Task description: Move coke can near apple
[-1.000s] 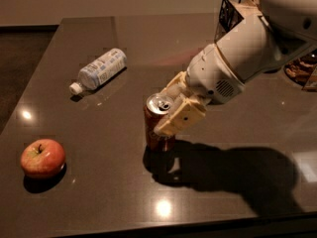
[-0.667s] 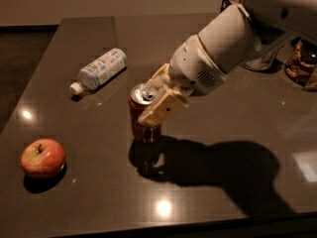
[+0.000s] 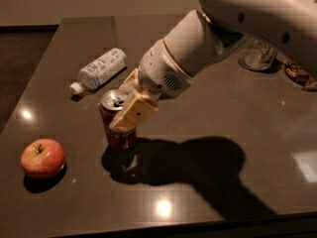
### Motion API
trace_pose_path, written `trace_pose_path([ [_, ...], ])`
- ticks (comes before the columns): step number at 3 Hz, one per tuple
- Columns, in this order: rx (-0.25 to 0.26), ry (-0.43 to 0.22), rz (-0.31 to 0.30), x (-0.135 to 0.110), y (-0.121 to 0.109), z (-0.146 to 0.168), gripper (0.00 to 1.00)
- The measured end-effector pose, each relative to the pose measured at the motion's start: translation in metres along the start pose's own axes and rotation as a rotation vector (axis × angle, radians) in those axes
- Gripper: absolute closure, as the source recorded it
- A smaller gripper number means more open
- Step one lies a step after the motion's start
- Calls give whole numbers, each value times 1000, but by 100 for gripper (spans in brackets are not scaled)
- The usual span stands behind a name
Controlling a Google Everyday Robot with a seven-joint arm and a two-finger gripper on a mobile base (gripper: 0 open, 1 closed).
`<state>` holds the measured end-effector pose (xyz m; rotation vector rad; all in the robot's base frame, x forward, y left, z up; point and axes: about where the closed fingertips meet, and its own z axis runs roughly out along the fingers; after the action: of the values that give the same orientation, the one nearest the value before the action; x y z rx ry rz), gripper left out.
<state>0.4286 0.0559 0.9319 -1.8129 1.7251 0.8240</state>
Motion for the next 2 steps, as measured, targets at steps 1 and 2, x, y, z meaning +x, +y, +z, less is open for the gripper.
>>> trace_pose_path([
  [1, -49, 4, -26, -13, 12, 22, 100],
  [2, -82, 16, -59, -26, 19, 37, 81],
])
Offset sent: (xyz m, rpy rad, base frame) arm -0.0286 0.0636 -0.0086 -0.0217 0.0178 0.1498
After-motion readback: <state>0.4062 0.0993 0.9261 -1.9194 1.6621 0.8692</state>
